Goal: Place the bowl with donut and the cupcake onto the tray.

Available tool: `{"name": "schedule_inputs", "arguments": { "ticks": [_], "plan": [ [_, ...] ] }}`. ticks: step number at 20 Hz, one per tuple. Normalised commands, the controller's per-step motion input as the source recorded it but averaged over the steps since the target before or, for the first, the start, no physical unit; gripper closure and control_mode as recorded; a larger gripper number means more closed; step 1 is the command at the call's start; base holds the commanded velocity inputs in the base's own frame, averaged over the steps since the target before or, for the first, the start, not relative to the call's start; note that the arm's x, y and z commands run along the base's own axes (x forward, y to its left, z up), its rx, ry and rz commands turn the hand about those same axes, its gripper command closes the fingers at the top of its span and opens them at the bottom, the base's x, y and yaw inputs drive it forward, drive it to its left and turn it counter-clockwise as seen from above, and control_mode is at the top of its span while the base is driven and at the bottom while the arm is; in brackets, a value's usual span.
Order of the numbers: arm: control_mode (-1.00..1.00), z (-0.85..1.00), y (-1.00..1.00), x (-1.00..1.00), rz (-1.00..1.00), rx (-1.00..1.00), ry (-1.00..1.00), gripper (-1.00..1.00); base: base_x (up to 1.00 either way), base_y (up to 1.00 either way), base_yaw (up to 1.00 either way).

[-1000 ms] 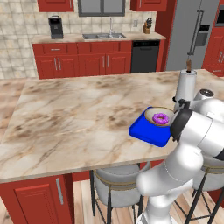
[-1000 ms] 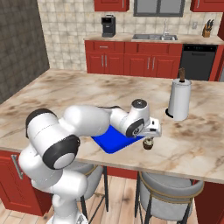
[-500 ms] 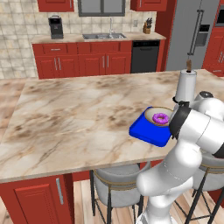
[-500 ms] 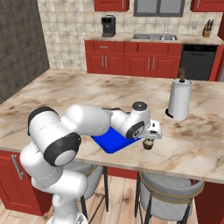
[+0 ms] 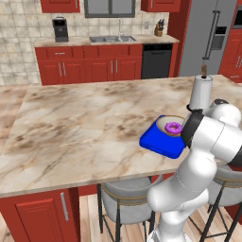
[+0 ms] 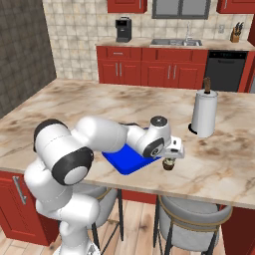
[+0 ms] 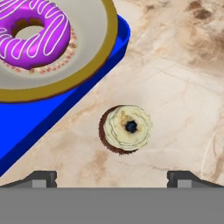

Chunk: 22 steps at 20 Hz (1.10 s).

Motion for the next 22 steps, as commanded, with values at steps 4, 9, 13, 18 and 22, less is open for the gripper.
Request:
{"name": "schedule_inputs", "arguments": {
  "ticks": [4,9,13,18,22],
  "plan": [
    [-1.00,0.00,-0.03,0.08,-0.01,0.01,0.00,-1.00,0.00,0.00,0.00],
    [-1.00,-0.02,-0.07,0.04,-0.01,0.01,0.00,-1.00,0.00,0.00,0.00],
    [-1.00,0.00,-0.06,0.01,-0.01,0.02,0.00,-1.00,0.00,0.00,0.00],
    [-1.00,-0.04,-0.01,0.01,-0.01,0.00,0.00,-1.00,0.00,0.00,0.00],
    [-1.00,-0.04,0.00,0.00,0.00,0.00,0.00,-1.00,0.00,0.00,0.00]
  ]
}}
